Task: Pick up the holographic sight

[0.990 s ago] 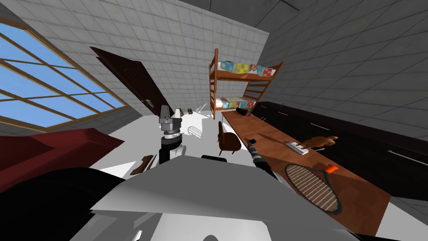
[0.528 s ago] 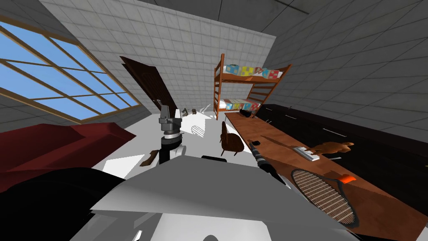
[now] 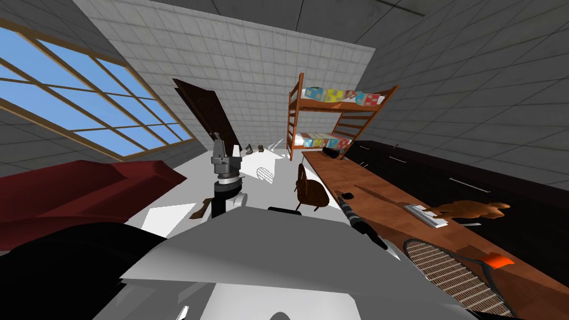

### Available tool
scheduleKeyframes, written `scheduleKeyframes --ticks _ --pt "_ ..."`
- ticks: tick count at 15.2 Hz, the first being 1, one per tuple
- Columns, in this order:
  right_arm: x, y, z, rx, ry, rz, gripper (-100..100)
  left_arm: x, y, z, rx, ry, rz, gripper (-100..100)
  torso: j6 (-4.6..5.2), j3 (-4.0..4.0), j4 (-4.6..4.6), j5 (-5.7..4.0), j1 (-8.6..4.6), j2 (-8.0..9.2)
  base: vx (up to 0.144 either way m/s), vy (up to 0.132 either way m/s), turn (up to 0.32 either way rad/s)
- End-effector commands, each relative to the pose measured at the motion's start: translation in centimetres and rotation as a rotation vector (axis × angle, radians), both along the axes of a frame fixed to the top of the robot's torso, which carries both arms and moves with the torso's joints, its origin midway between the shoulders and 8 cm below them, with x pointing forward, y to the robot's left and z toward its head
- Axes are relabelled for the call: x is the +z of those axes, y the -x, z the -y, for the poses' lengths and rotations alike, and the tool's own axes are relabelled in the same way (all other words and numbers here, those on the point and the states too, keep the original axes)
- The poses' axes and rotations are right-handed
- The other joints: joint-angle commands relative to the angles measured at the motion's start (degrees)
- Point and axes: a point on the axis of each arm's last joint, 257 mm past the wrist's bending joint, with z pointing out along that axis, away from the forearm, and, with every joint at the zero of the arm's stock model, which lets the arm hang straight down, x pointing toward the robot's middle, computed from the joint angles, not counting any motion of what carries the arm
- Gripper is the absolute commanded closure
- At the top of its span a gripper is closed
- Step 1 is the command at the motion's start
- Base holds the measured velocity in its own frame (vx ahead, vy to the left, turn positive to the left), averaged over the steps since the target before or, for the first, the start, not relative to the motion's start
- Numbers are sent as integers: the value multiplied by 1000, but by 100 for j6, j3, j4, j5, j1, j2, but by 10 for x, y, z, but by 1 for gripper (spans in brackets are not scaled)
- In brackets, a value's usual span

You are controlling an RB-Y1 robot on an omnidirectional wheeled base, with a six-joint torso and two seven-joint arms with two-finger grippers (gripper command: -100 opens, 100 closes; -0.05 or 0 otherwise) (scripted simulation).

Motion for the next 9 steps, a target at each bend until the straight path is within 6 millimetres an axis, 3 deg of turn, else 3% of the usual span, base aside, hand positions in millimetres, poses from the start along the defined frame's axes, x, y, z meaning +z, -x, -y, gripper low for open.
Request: scheduleKeyframes --ticks 1,2,3,4,7,9 --pt "-11 11 23 -37 29 -61 -100 0 0 0 0 0 0 0 0 0 0 0 0 0 119 47 52" --pt "-11 11 23 -37 29 -61 -100 0 0 0 0 0 0 0 0 -4 -1 0 0 -8 120 43 43" --pt "-18 22 40 -64 49 -103 -100 0 0 0 0 0 0 0 0 -7 -3 1 0 -11 85 43 -22" --pt "-18 22 40 -64 49 -103 -100 0 0 0 0 0 0 0 3 -4 -3 0 0 -5 12 36 -102" --pt "-30 44 74 -122 86 -186 -100 0 0 0 0 0 0 0 4 14 5 -1 -7 27 16 24 -69" --pt "-30 44 74 -122 86 -186 -100 0 0 0 0 0 0 0 4 17 6 -1 -10 31 9 14 -39"
